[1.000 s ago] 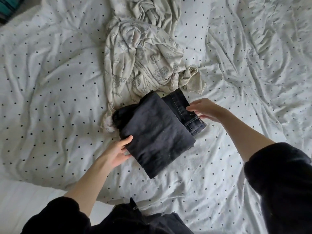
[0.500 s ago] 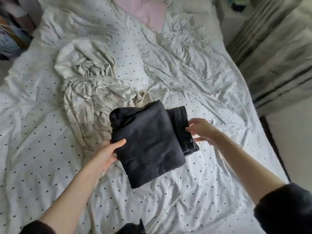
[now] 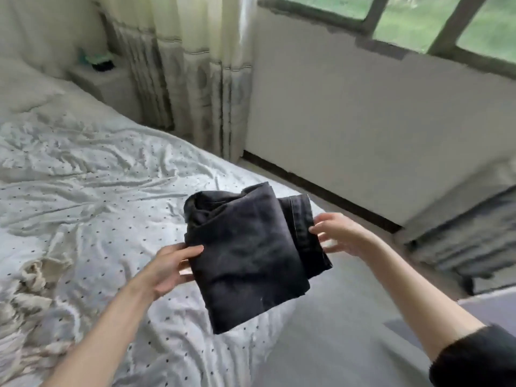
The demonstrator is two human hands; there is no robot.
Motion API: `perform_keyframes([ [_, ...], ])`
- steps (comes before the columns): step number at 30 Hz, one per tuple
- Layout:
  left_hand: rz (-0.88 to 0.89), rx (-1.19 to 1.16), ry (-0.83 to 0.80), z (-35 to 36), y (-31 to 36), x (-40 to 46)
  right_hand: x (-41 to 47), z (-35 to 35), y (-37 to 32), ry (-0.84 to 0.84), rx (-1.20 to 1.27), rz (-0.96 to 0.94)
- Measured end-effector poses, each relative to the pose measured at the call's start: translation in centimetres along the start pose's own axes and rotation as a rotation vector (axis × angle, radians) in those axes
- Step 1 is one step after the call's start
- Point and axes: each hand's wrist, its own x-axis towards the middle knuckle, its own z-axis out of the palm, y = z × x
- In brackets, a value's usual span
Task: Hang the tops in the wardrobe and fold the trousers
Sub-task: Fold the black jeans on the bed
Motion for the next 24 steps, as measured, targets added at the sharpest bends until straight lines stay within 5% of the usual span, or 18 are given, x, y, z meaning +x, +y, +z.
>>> perform_keyframes([
  [13, -0.081, 0.502, -0.72, 39.7, -5.6, -1.2, -25.7, -22.7, 25.8, 0.615, 0.477, 0.285],
  [24, -0.035, 0.687, -1.205, 68.3, -9.3, -10.7, -45.5, -32.6, 34.2, 1.202, 0.658, 0.383],
])
